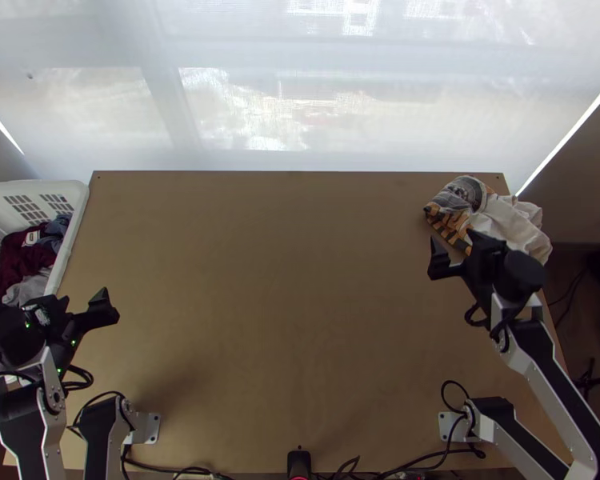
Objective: Fold the t-shirt
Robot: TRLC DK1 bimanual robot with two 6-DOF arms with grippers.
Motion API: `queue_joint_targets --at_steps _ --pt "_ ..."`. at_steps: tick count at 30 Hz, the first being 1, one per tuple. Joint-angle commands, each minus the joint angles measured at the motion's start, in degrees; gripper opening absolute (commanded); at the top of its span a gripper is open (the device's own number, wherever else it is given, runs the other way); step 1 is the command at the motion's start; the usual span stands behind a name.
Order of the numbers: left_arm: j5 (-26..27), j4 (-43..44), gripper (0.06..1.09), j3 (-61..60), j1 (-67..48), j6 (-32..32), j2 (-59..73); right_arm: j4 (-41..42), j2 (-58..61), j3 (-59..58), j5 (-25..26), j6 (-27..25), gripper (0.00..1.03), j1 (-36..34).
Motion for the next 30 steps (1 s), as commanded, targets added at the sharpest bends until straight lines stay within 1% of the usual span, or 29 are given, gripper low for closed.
queue_joint_targets --at_steps 1,2,3,5,6,7,9,11,12,14,17,19,21,23,30 --pt "-4.6 6.6 1.04 -9.9 0.4 0.1 -11.4 4.3 -18.3 -23.6 6.3 -2.8 0.98 2.1" --pt "-5.3 7.0 1.04 -10.3 0.5 0.0 -12.1 0.7 -23.0 -25.1 6.3 -2.3 0.98 2.1" --pt "-6.2 8.2 1.04 -10.6 0.8 0.0 -12.5 -5.0 -28.4 -25.5 6.2 -0.2 0.98 2.4" --pt "-6.7 10.0 1.04 -11.0 1.8 0.2 -12.5 -18.7 -41.1 -25.5 6.2 4.1 0.98 2.6" --pt "-6.7 11.3 1.04 -11.3 2.5 0.4 -12.7 -22.0 -48.0 -25.7 6.2 5.5 0.98 2.9" --pt "-6.7 12.4 1.04 -11.7 2.9 0.7 -13.3 -21.9 -54.1 -25.6 6.2 5.6 0.98 3.3" --pt "-6.7 13.5 1.04 -12.4 3.2 1.1 -15.9 -21.8 -54.2 -25.6 6.3 4.0 0.98 3.6" --pt "-6.5 12.9 1.04 -14.6 3.2 1.0 -21.1 -22.2 -54.1 -25.6 6.2 3.6 0.98 2.6" --pt "-6.5 12.6 1.04 -15.9 3.3 0.3 -24.6 -22.2 -54.9 -25.7 6.2 3.7 0.98 1.1" --pt "-6.4 10.6 1.04 -16.3 3.2 -2.0 -23.8 -22.4 -54.6 -25.8 6.2 3.8 0.98 -4.0" --pt "-6.4 10.1 1.04 -17.8 2.4 -3.2 -24.3 -22.3 -54.7 -25.8 6.2 3.9 0.98 -11.9" --pt "-6.3 10.1 1.04 -19.5 1.8 -4.8 -24.4 -22.3 -54.7 -25.8 6.2 4.0 0.98 -14.7" --pt "-6.3 9.9 1.04 -21.4 1.7 -4.9 -24.4 -22.3 -54.7 -25.8 6.2 4.0 0.98 -15.1" --pt "-6.2 7.3 1.04 -22.8 1.7 -4.8 -24.3 -22.3 -54.7 -25.8 6.2 4.0 0.98 -14.9" --pt "-6.4 7.0 1.04 -22.7 3.5 -4.6 -24.4 -22.3 -54.7 -25.8 6.2 4.0 0.98 -14.9"
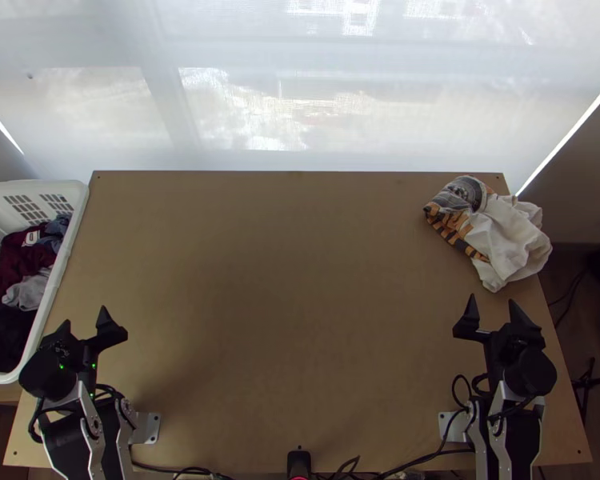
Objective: Fold the t-shirt
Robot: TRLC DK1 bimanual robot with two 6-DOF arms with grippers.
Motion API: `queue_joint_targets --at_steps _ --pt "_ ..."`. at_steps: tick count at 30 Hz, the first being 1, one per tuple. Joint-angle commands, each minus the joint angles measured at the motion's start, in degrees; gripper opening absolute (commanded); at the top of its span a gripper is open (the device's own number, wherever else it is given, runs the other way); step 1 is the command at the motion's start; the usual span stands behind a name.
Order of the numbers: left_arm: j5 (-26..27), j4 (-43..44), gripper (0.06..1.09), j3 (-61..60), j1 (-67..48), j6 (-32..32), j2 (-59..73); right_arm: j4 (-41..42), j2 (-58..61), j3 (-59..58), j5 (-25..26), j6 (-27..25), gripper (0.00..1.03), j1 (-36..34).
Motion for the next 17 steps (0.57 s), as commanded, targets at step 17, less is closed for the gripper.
queue_joint_targets --at_steps 17 --pt "-0.1 -0.9 1.04 -1.4 1.4 -0.2 -0.5 -0.2 -0.6 -0.2 0.0 0.0 0.98 -1.5"
